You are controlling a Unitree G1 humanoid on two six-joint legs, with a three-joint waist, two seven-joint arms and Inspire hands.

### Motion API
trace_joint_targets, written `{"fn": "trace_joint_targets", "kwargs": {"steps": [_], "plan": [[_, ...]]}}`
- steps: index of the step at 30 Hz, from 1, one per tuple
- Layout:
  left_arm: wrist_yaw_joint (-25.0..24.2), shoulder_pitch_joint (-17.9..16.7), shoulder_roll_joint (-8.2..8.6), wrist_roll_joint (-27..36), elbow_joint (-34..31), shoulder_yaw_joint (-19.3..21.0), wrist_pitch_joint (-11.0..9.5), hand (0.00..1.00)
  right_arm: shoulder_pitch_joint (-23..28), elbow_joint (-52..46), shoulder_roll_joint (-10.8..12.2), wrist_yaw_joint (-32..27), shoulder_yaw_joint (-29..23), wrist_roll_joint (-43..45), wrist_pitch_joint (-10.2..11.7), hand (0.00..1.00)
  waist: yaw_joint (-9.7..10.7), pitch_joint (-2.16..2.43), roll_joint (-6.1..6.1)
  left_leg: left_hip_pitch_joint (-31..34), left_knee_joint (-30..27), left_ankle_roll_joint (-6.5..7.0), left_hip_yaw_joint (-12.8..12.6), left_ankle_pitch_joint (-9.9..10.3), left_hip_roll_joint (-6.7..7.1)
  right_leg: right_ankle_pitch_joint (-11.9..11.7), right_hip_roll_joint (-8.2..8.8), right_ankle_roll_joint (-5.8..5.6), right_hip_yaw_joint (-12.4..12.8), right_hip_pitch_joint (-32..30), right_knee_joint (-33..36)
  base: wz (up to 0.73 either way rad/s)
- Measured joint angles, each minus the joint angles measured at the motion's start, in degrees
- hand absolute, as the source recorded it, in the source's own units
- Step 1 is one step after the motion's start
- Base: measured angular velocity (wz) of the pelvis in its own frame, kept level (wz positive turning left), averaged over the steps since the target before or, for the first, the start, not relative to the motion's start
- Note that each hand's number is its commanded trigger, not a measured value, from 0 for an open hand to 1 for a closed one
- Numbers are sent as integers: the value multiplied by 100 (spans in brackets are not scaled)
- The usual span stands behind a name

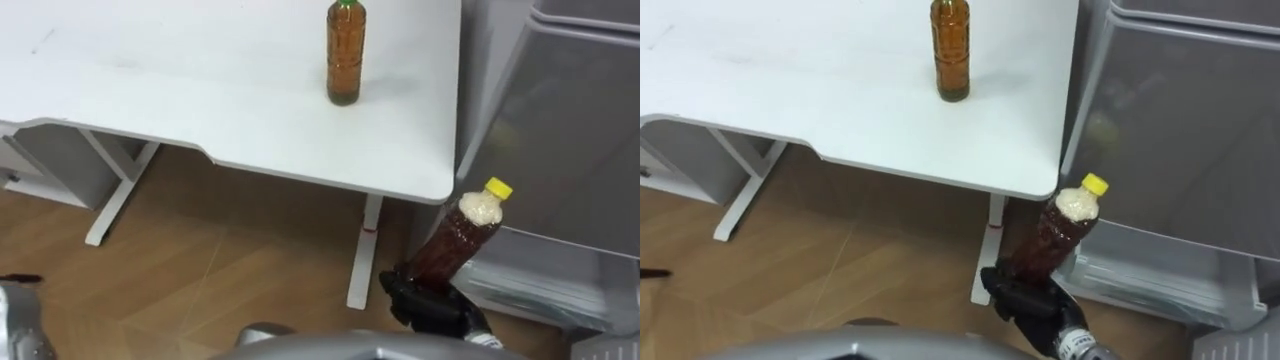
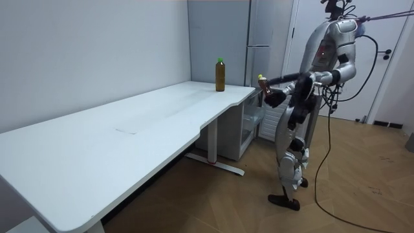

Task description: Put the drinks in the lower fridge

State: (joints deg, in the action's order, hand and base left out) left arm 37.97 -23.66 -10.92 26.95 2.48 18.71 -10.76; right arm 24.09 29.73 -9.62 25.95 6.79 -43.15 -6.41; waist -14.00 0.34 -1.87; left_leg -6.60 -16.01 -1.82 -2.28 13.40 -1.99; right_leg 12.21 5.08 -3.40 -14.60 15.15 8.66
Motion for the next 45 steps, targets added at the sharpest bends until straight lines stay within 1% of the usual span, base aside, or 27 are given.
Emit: {"fn": "trace_joint_targets", "kwargs": {"steps": [1,2,3,4,5,7,8,9,10,12,13,14,15,16,19,21,22,24,25,26,28,30,34,38,40,44,45], "plan": [[-127,-23,0,10,389,-247,72,0,-16,4,3,-41,61,-245,-1,100,21,13,30,-7,28,-1,-11,-1,0,0,0,0,13,3,-2,0],[-182,-36,0,52,546,-351,148,0,-36,4,2,-81,101,-358,-2,100,33,18,46,-5,31,-1,-11,-1,0,0,-2,0,12,3,-3,0],[-295,-76,4,137,818,-549,278,0,-70,22,9,-129,145,-540,-4,100,89,16,103,-19,39,-3,-17,0,-2,0,-7,0,28,-5,-6,0],[-417,-122,10,156,1082,-713,394,0,-140,75,11,-155,141,-586,-31,100,159,2,140,-43,23,-4,-23,1,-3,0,-5,0,28,-9,-4,-4],[-492,-125,11,153,1232,-791,456,0,-172,90,11,-174,121,-587,-68,100,186,-5,153,-49,19,-3,-28,1,-3,-1,-3,0,27,-8,-1,-5],[-733,-129,19,153,1758,-1040,663,0,-229,91,-3,-306,100,-705,-133,100,283,-20,170,-45,35,-12,-65,19,-23,-5,-11,5,54,-23,14,-8],[-765,-131,22,153,1838,-1112,709,0,-228,92,-4,-338,102,-801,-135,100,291,-22,167,-45,38,-16,-80,27,-30,-6,-17,6,74,-28,14,-12],[-884,-123,34,147,2078,-1233,723,0,-238,113,-5,-396,98,-975,-148,100,296,-25,171,-38,55,-17,-100,31,-34,-6,-21,7,101,-29,14,-9],[-1063,-106,40,143,2402,-1332,751,0,-279,142,-20,-432,97,-1089,-190,100,357,-22,160,-45,59,-16,-106,32,-34,-6,-21,6,111,-25,11,-5],[-1288,-128,43,145,2783,-1470,881,0,-319,180,-38,-466,98,-1125,-195,100,471,-28,164,-45,64,-16,-107,33,-34,-6,-20,6,103,-24,8,0],[-1422,-134,49,143,3008,-1526,963,0,-367,269,-54,-471,98,-1136,-199,100,568,-34,175,-41,61,-16,-98,33,-33,-6,-19,6,80,-21,7,5],[-1488,-141,50,143,3117,-1559,1009,0,-392,318,-62,-484,98,-1160,-202,100,597,-31,171,-37,59,-16,-90,33,-32,-6,-18,6,63,-19,9,5],[-1635,-133,52,135,3350,-1584,1080,0,-393,326,-107,-538,98,-1264,-245,100,636,-49,197,-31,67,-16,-93,32,-32,-6,-17,6,57,-28,9,0],[-1765,-109,51,125,3626,-1590,1128,0,-396,330,-160,-542,94,-1334,-254,100,691,-53,193,-11,67,-17,-95,32,-32,-6,-17,6,56,-48,9,0],[-1987,-113,51,130,4080,-1598,1271,0,-409,332,-274,-550,89,-1490,-256,100,784,-52,151,38,63,-16,-107,32,-32,-6,-16,6,73,-105,8,-2],[-2161,-117,51,128,4395,-1620,1417,0,-424,331,-360,-628,53,-1591,-299,100,835,-52,126,84,62,-15,-135,31,-33,-6,-17,6,109,-165,6,-7],[-2274,-147,53,136,4477,-1690,1496,0,-444,332,-410,-675,51,-1648,-332,100,861,-53,105,90,65,-15,-167,31,-33,-6,-16,6,153,-189,11,-12],[-2457,-262,54,110,4499,-1790,1571,0,-491,330,-430,-716,51,-1754,-351,100,892,-50,101,97,69,-13,-242,31,-40,-6,-11,6,215,-238,23,-15],[-2584,-279,52,82,4636,-1874,1586,0,-494,333,-430,-717,58,-1787,-351,100,917,-51,100,97,63,-11,-257,33,-40,-6,-9,5,227,-252,24,-11],[-2630,-269,49,40,4711,-1928,1602,0,-497,344,-429,-717,66,-1786,-351,100,931,-52,107,99,62,-9,-259,34,-40,-6,-9,5,229,-253,22,0],[-2826,-143,55,-163,5006,-2105,1717,0,-563,541,-429,-715,83,-1783,-351,100,982,-50,129,109,63,-8,-257,37,-40,-5,-8,3,216,-257,14,0],[-2982,-70,79,-441,5116,-2131,1774,0,-575,640,-447,-759,77,-1781,-351,100,1007,-48,134,127,62,-8,-258,37,-40,-5,-8,3,213,-274,11,0],[-3246,90,89,-808,5296,-2138,1801,0,-603,787,-470,-773,78,-1788,-342,100,1097,-32,143,183,57,-7,-257,35,-41,-6,-6,3,210,-321,24,0],[-3413,204,90,-1130,5316,-2255,1829,0,-700,1049,-473,-829,77,-1844,-343,100,1117,-36,125,183,53,-7,-259,36,-44,-6,-8,3,230,-313,73,0],[-3506,207,87,-1226,5317,-2295,1831,0,-734,1069,-481,-876,65,-1971,-343,100,1152,-53,99,181,62,-3,-272,38,-50,-6,-7,3,256,-324,114,-3],[-3648,121,87,-1300,5317,-2346,1845,0,-740,1069,-489,-906,37,-2100,-343,100,1220,-64,87,192,25,4,-268,50,-53,-5,-7,3,251,-350,117,0],[-3691,133,86,-1300,5316,-2346,1863,0,-743,1069,-490,-968,9,-2228,-347,100,1232,-78,64,206,13,6,-268,52,-53,0,-7,-5,260,-361,118,0]]}}
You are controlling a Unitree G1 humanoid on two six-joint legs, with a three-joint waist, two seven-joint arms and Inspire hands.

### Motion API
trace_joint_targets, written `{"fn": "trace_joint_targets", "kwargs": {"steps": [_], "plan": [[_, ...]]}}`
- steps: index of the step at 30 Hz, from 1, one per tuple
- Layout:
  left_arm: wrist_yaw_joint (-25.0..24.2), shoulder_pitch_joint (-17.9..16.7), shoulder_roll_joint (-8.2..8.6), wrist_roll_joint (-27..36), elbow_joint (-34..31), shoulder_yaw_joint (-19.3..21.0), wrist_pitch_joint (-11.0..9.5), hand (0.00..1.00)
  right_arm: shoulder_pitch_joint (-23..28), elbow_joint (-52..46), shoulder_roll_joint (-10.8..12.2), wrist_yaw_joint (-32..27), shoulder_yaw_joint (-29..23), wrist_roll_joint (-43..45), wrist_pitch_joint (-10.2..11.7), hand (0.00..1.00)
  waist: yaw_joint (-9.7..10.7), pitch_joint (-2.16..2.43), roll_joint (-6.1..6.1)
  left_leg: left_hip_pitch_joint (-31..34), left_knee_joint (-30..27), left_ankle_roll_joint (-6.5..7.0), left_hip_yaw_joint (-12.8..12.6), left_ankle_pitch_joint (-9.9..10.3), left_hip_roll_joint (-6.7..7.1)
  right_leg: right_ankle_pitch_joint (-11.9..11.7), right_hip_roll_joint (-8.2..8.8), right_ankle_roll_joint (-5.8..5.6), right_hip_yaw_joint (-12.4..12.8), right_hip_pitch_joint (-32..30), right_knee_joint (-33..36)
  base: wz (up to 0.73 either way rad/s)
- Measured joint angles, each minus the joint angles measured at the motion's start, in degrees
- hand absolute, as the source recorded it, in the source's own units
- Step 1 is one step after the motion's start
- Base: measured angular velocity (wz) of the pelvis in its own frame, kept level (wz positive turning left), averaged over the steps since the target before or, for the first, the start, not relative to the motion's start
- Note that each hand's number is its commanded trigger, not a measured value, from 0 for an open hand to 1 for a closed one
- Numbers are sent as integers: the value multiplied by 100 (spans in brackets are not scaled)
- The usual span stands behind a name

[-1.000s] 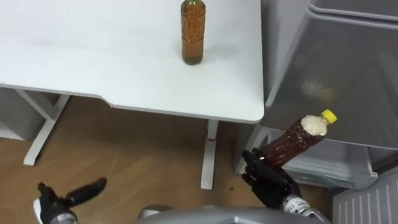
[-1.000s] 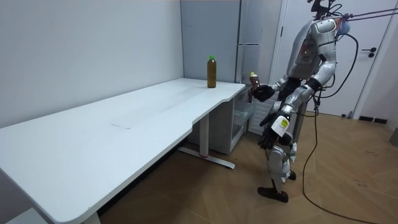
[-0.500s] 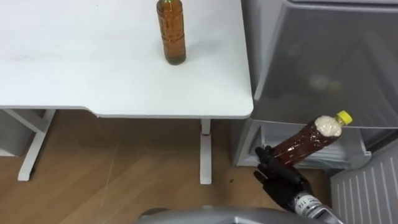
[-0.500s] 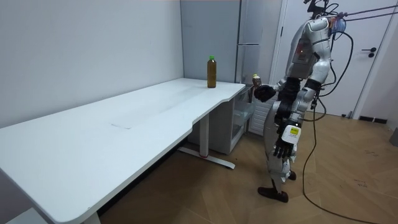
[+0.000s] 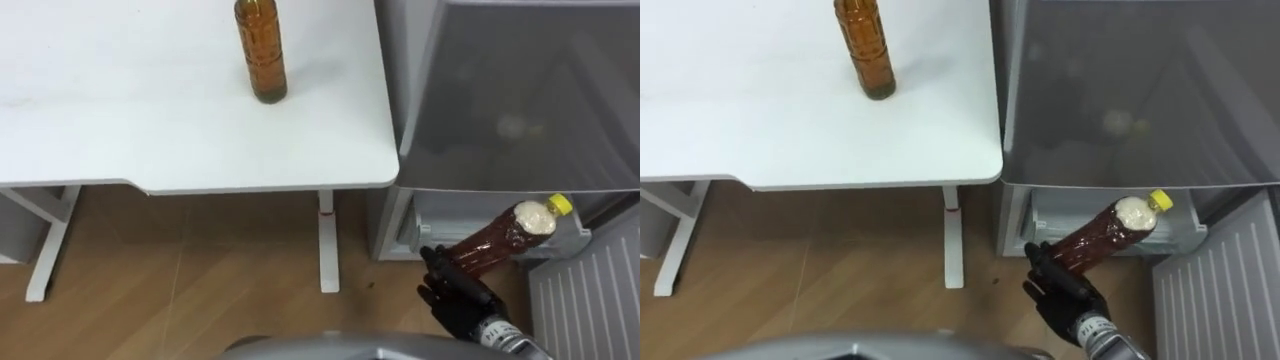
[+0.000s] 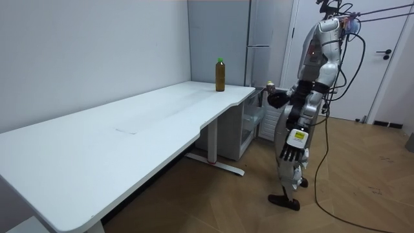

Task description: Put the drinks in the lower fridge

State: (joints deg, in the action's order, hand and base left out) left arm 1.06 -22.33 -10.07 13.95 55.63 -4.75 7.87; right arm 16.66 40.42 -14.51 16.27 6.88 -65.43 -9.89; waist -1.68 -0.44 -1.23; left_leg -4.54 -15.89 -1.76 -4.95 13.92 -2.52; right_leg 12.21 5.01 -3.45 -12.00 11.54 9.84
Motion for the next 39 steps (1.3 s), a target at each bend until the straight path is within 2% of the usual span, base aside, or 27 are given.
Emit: {"fn": "trace_joint_targets", "kwargs": {"steps": [2,5,8,10,11,13,14,16,19,20,22,24,26,28,33,37,39], "plan": [[-69,32,0,6,2,1,46,0,-79,26,-2,-78,-87,-262,-16,100,3,-1,2,113,-78,4,24,1,0,16,1,-2,6,-83,16,2],[-59,159,-10,-5,-2,2,55,0,-478,293,-64,-262,-207,-660,-5,100,0,3,-12,378,-188,24,13,-13,-5,26,18,4,48,-406,209,-2],[-51,460,-17,-77,42,3,96,0,-1077,587,-69,-362,-422,-871,0,100,63,-13,-49,803,-359,60,39,-44,-8,30,39,12,48,-830,410,1],[-56,757,-46,-118,252,2,126,0,-1765,1016,-74,-472,-476,-903,11,100,74,-26,-54,1109,-467,94,8,-100,10,31,94,13,64,-1197,651,0],[-57,814,-66,-118,276,-3,132,0,-1945,1150,-77,-486,-481,-937,12,100,106,-29,-50,1212,-515,98,21,-103,14,32,103,15,60,-1300,706,4],[-49,1087,-187,-123,362,-93,130,0,-2607,1649,-74,-528,-506,-1137,43,100,71,-51,-25,1658,-737,124,35,-120,17,76,155,32,60,-1796,1042,4],[-48,1159,-221,-139,362,-110,130,0,-2757,1753,-74,-544,-520,-1137,43,100,55,-71,7,1789,-804,134,33,-125,25,110,184,37,62,-1960,1182,0],[5,1458,-327,-229,405,-109,112,0,-3300,2259,-75,-566,-608,-1409,55,100,-33,-157,155,2328,-1118,148,40,-132,35,204,261,59,81,-2589,1704,4],[110,1847,-332,-229,403,-125,37,0,-3738,2694,-161,-632,-629,-1512,57,100,-91,-189,213,2983,-1564,186,55,-104,21,294,318,90,96,-3266,2210,2],[138,2089,-332,-229,402,-202,14,0,-3891,2794,-215,-662,-630,-1567,57,100,-163,-193,215,3325,-1774,201,60,-94,19,345,365,120,94,-3617,2468,0],[269,2479,-323,-227,402,-330,-70,0,-4105,2902,-261,-802,-637,-1590,47,100,-204,-206,241,3952,-2227,238,82,-38,45,539,486,162,112,-4272,3079,14],[382,2666,-375,-217,369,-391,-104,0,-4199,2902,-300,-898,-635,-1603,38,100,-226,-227,281,4372,-2596,236,108,3,77,727,563,158,169,-4732,3581,15],[504,2761,-414,-211,358,-592,-140,0,-4323,2902,-380,-994,-629,-1794,28,100,-327,-238,327,4768,-2942,198,95,59,115,859,639,153,273,-5218,4045,0],[591,2760,-466,-119,317,-822,-211,0,-4484,2902,-502,-1084,-626,-2030,30,100,-344,-245,356,5256,-3277,188,94,70,112,935,705,247,295,-5739,4448,5],[755,2595,-497,-112,111,-1020,-192,0,-4723,2892,-774,-1245,-628,-2256,56,100,-362,-239,401,6116,-3933,234,98,127,82,998,806,341,318,-6574,5100,1],[798,2541,-533,-116,38,-1182,-189,0,-4868,2892,-855,-1266,-623,-2259,72,100,-358,-239,401,6620,-4416,303,105,222,61,1063,818,304,391,-7032,5521,1],[843,2557,-566,-92,-57,-1252,-208,0,-4928,2892,-948,-1298,-592,-2355,80,100,-365,-237,397,6914,-4702,363,100,272,122,1142,909,263,453,-7316,5837,11]]}}
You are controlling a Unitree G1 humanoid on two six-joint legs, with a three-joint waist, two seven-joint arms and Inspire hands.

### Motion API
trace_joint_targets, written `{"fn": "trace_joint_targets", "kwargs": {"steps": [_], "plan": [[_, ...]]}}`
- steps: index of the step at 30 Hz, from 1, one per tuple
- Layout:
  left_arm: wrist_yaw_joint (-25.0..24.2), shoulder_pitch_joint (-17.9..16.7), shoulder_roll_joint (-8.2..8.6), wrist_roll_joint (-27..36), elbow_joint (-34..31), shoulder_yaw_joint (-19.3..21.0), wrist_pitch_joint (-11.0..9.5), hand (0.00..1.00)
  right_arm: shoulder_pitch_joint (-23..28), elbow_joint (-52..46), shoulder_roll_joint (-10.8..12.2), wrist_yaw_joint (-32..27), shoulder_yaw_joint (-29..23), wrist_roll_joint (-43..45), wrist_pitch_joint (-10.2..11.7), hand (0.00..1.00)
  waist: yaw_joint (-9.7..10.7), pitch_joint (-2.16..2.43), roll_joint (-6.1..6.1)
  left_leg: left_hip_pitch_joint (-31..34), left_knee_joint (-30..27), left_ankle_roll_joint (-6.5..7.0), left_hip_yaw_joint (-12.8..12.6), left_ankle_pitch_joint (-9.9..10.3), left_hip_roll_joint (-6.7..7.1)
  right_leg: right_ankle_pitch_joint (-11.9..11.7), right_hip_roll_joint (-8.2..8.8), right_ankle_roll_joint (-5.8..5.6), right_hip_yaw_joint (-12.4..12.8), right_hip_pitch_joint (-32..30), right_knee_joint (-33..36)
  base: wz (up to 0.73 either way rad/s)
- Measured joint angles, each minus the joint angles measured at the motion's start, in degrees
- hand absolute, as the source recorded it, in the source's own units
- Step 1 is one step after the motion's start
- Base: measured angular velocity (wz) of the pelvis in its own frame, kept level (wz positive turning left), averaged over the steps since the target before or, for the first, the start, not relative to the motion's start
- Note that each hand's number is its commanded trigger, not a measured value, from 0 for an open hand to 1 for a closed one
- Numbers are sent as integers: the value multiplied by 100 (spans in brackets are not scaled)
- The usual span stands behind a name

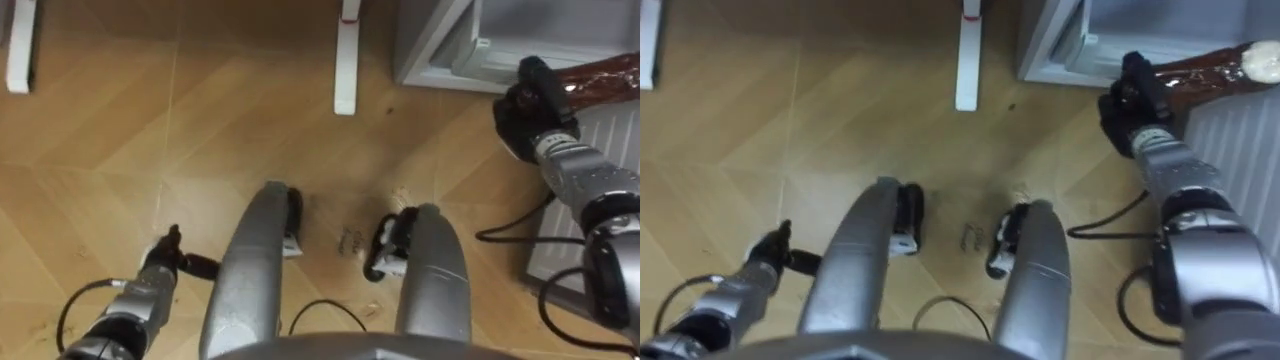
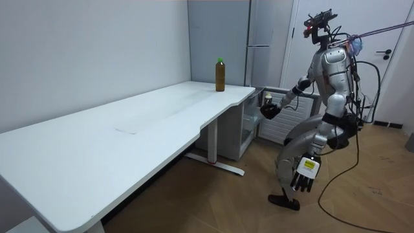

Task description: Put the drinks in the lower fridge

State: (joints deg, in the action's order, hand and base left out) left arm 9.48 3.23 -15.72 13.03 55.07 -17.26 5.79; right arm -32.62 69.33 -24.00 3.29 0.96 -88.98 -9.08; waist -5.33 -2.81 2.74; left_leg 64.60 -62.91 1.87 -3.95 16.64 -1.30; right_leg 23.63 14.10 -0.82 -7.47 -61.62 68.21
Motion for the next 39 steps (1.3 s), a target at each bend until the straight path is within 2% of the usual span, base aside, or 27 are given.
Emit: {"fn": "trace_joint_targets", "kwargs": {"steps": [3,5,6,8,11,14,18,22,27,28,29,31,39], "plan": [[47,-21,-33,43,2,-91,9,0,-15,-1,-92,-17,40,-73,17,100,-153,-3,7,192,-276,52,-55,111,5,65,-2,-40,148,-246,275,-5],[56,-45,-51,23,-2,-98,10,0,-76,-1,-150,-24,75,-56,31,100,-158,-4,14,308,-376,64,-77,128,43,102,19,-59,224,-390,416,7],[56,-52,-69,27,-3,-99,10,0,-146,0,-207,-31,126,-37,31,100,-134,-6,26,392,-418,61,-80,126,107,131,104,-57,229,-479,511,17],[55,-68,-82,27,-7,-114,8,0,-240,-1,-300,-33,179,53,32,100,-109,-9,38,486,-502,69,-98,131,109,167,184,-38,218,-576,620,15],[29,-110,-94,30,-18,-115,9,0,-471,-6,-336,-32,225,146,33,100,-89,-18,77,602,-558,68,-82,132,96,182,193,-16,180,-667,668,2],[18,-181,-123,44,-129,-114,1,0,-604,-87,-366,-47,230,143,33,100,-57,-6,139,626,-572,57,-71,132,89,208,255,31,99,-659,670,3],[-21,-191,-196,117,-158,-111,-1,0,-724,-252,-429,-190,240,24,24,100,-110,-3,193,595,-595,80,-104,198,88,237,255,-5,131,-638,667,-2],[-132,-421,-332,121,-329,-109,-93,0,-723,-250,-429,-191,299,-10,23,100,-125,-5,195,512,-597,95,-127,260,109,289,253,-91,166,-559,670,0],[-147,-794,-439,150,-509,-102,-81,0,-722,-246,-429,-212,411,-22,-51,100,-133,-11,206,367,-599,67,-127,336,108,377,246,-102,171,-415,675,0],[-160,-823,-447,158,-508,-102,-76,0,-722,-245,-429,-225,429,-22,-62,63,-133,-13,208,349,-597,64,-124,341,107,387,244,-101,169,-395,675,0],[-190,-881,-478,221,-510,-102,-77,0,-722,-245,-429,-250,456,-24,-96,0,-133,-24,229,309,-583,51,-123,350,108,409,243,-102,169,-361,675,0],[-253,-969,-562,317,-534,-96,-76,0,-722,-245,-429,-273,458,-25,-157,0,-143,-41,269,265,-574,23,-102,366,105,440,244,-75,141,-309,674,2],[-279,-1044,-630,324,-667,-89,-84,0,-774,-257,-444,-317,458,-11,-115,0,-142,-46,372,249,-577,-3,-49,384,100,488,241,-64,73,-248,659,0]]}}
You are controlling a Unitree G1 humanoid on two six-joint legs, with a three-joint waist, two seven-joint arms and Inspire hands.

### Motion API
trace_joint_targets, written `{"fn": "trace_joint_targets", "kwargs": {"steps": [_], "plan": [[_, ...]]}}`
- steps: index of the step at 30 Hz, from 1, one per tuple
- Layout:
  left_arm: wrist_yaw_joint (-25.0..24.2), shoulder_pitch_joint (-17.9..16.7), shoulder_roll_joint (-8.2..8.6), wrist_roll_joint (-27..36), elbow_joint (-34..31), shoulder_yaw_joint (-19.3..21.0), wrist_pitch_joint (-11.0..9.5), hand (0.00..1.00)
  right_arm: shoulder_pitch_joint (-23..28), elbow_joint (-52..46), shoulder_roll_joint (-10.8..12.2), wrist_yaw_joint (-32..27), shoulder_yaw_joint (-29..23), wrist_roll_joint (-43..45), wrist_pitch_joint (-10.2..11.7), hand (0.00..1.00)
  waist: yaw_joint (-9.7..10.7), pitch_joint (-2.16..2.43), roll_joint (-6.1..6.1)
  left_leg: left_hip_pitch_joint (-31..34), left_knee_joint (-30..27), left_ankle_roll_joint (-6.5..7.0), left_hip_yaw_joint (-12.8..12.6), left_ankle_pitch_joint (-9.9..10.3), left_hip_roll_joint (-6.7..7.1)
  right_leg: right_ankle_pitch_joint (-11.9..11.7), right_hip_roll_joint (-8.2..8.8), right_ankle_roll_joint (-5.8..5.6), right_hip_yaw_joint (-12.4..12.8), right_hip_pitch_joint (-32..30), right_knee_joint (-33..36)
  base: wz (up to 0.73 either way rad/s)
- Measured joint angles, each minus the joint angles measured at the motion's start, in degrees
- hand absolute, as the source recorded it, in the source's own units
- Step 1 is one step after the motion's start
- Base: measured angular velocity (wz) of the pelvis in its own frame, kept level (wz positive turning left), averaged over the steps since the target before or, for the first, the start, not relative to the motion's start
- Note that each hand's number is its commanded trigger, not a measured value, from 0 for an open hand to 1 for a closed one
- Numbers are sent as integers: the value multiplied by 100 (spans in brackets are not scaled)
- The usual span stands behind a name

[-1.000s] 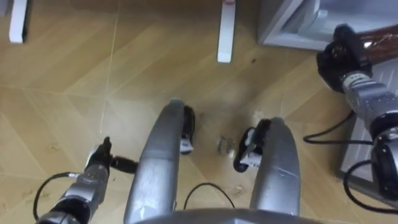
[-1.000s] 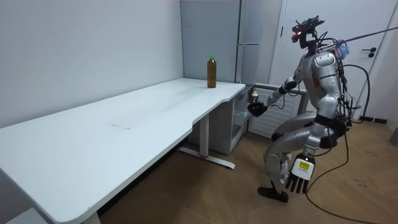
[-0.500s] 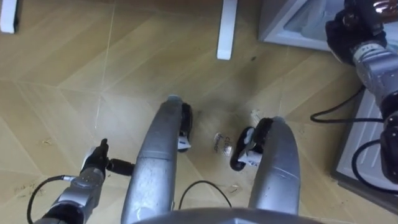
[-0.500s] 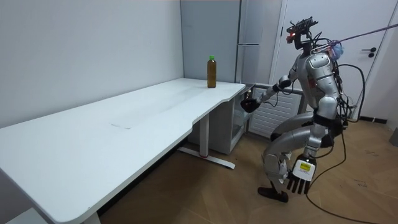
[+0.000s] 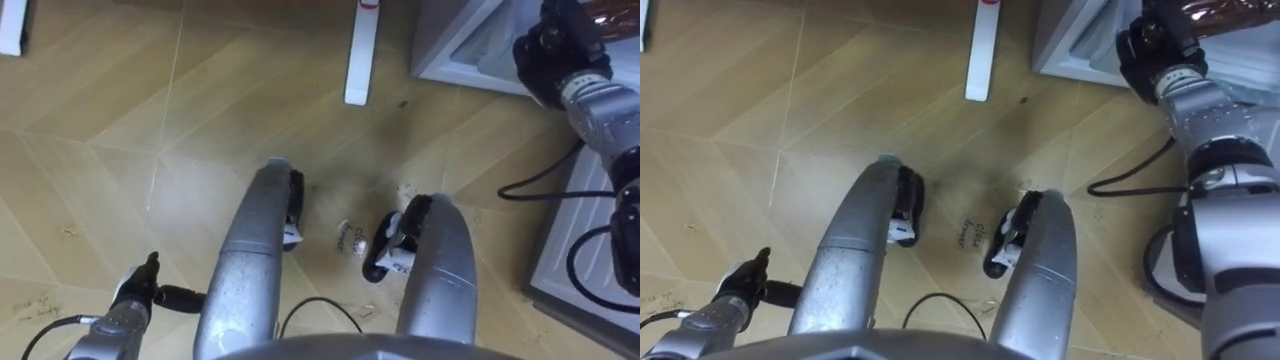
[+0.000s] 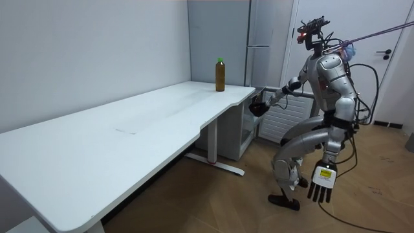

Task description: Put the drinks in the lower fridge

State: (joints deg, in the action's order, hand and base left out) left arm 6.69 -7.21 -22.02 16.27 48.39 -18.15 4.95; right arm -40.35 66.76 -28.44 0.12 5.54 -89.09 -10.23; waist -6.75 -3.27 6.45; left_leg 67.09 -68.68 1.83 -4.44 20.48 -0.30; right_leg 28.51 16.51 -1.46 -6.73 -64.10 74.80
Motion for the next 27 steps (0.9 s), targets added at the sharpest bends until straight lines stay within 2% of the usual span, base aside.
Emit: {"fn": "trace_joint_targets", "kwargs": {"steps": [3,7,9,13,17,20,27], "plan": [[-6,-8,-8,1,7,2,5,0,-61,-13,-84,-2,-1,50,86,0,-12,0,6,-71,-1,14,7,26,1,14,-12,-27,1,96,-24,0],[0,-31,-20,101,-5,20,76,0,-98,-21,-334,-54,34,182,210,0,-138,0,1,-233,52,14,27,49,-42,8,-84,-29,-20,286,-140,-4],[1,-106,-21,125,-67,19,98,0,-82,-8,-332,-85,94,198,210,0,-154,0,-11,-314,118,11,21,47,-58,-15,-97,-35,-35,363,-221,-4],[-20,-269,-46,223,-127,19,128,0,-55,-7,-332,-91,230,327,210,0,-175,1,-43,-462,263,3,14,42,-112,-71,-94,29,-132,530,-404,-6],[-71,-325,-94,232,-237,19,167,0,-43,-8,-332,-90,247,408,210,0,-163,3,-48,-530,356,-1,-15,39,-123,-94,-97,-4,-132,574,-486,-1],[-77,-325,-98,233,-239,19,167,0,-38,-8,-332,-80,338,468,210,0,-162,8,-59,-602,411,3,-45,38,-198,-112,-133,-7,-130,637,-573,-8],[-108,-360,-113,407,-294,7,233,0,55,-5,-332,-69,458,640,207,0,-174,19,-86,-810,522,10,-67,42,-209,-119,-191,8,-134,839,-698,-2]]}}
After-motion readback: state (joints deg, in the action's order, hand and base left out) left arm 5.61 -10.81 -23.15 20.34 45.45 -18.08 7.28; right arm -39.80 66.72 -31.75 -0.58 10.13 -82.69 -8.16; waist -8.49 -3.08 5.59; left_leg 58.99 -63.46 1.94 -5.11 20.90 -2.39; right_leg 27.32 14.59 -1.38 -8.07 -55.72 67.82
